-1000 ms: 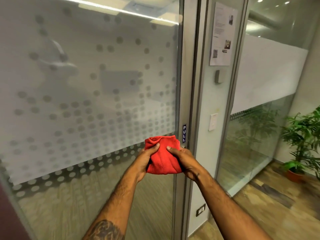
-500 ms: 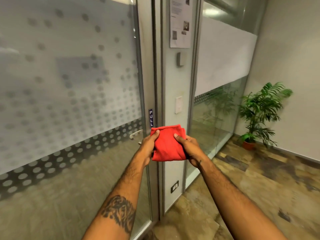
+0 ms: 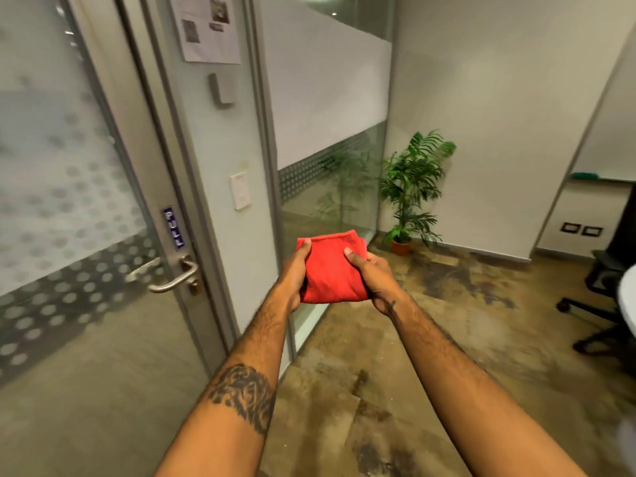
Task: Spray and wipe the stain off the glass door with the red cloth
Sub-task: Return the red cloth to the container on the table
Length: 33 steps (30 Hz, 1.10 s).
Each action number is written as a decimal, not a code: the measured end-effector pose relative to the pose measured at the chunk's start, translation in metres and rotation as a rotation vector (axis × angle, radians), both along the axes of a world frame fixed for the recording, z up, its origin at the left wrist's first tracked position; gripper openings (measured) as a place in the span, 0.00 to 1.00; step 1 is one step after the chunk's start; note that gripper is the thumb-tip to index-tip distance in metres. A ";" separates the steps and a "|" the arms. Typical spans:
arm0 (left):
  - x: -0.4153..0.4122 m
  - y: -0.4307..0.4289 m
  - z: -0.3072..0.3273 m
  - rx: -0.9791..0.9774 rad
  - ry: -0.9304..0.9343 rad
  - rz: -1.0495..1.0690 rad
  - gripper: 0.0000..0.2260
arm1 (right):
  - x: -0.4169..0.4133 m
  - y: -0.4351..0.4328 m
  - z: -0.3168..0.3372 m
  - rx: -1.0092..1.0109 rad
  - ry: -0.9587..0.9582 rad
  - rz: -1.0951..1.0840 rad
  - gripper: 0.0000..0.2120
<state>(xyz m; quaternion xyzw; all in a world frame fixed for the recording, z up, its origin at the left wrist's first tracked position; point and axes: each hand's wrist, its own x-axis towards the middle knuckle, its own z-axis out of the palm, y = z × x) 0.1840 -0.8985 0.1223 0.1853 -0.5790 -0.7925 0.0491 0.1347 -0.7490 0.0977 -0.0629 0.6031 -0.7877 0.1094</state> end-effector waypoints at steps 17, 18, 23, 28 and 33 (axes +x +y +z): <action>-0.087 0.275 -0.020 -0.070 -0.091 -0.486 0.05 | -0.016 0.287 -0.026 0.000 -0.041 -0.525 0.12; -0.091 0.292 -0.023 -0.070 -0.088 -0.520 0.05 | -0.014 0.304 -0.028 -0.002 -0.043 -0.561 0.13; -0.112 0.370 -0.031 -0.095 -0.076 -0.665 0.06 | -0.005 0.375 -0.034 0.003 -0.048 -0.720 0.12; -0.137 0.437 -0.035 -0.123 -0.050 -0.827 0.06 | 0.001 0.433 -0.039 0.032 -0.052 -0.889 0.11; -0.151 0.501 -0.039 -0.117 -0.016 -0.998 0.07 | 0.010 0.486 -0.046 0.071 -0.078 -1.041 0.20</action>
